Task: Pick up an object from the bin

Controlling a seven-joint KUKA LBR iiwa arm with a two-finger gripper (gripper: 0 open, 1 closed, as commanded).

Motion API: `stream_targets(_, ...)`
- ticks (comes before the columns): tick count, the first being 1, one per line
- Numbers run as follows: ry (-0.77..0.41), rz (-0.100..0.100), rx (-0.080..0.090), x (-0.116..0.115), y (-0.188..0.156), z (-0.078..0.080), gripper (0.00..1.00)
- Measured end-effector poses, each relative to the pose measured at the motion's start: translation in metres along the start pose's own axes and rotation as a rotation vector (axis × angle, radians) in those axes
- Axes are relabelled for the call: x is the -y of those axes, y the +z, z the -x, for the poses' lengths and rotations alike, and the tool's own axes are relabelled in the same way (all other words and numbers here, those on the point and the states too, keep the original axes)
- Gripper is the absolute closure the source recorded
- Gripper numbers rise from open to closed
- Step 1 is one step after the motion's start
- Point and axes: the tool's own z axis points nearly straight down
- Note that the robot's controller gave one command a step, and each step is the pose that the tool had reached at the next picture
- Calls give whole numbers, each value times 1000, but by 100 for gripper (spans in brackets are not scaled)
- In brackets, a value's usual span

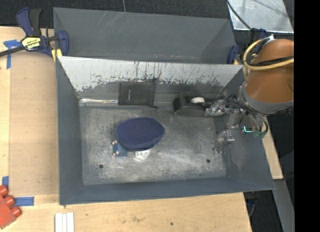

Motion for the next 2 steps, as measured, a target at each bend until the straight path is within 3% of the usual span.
stream_targets(1, -260, -3, 13, -166, 89, 38, 0)
stream_targets(2, -527, 1, 12, -231, 61, 31, 0)
